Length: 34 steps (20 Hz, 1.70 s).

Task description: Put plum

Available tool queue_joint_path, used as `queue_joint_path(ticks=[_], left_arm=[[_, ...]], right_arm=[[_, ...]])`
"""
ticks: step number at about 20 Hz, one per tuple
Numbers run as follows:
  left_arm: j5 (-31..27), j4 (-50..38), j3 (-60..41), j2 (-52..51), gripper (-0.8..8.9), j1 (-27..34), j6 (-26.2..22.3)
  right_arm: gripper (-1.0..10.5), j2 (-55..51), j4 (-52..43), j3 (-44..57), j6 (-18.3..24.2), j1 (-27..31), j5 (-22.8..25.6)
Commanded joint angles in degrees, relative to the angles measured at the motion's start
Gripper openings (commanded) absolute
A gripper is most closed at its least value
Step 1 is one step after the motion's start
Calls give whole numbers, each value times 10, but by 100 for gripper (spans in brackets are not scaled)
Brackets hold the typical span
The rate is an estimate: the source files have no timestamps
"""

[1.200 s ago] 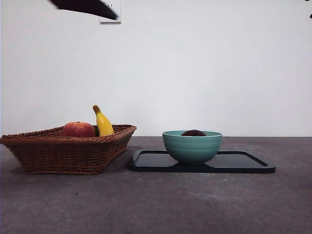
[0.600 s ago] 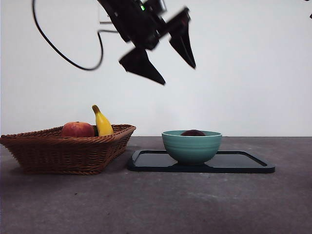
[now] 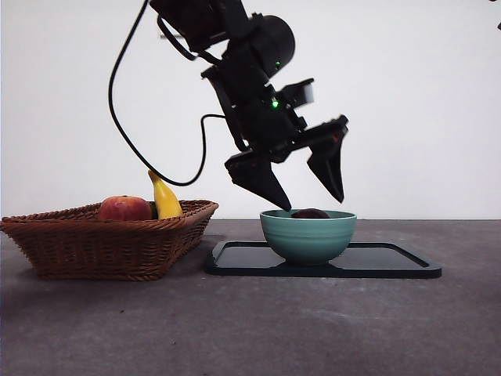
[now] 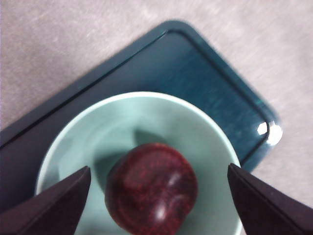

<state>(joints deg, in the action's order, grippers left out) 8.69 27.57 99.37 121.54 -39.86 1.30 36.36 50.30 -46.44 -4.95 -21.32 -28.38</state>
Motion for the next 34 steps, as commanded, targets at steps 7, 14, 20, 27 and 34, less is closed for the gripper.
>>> queue_joint_path(ticks=[7,14,20,27,34], left_arm=[[-14,-4,17,52,432,-13,-20],[-14,-5,17,52,337,-14,-22],[-14,-2,26,51,239,-14,-22],[-14,68,116,46,240,-10,-22],[-14,188,235,5,240,9,-21]], right_arm=[[167,2,10,-4,-7,-3,-2],[167,2,8,-4,-6,-3,-1],[167,2,7,-4,-3,-3,0],[167,2,7,-4,-3,-2,3],[167,2,3,-4,-2,-2,3]])
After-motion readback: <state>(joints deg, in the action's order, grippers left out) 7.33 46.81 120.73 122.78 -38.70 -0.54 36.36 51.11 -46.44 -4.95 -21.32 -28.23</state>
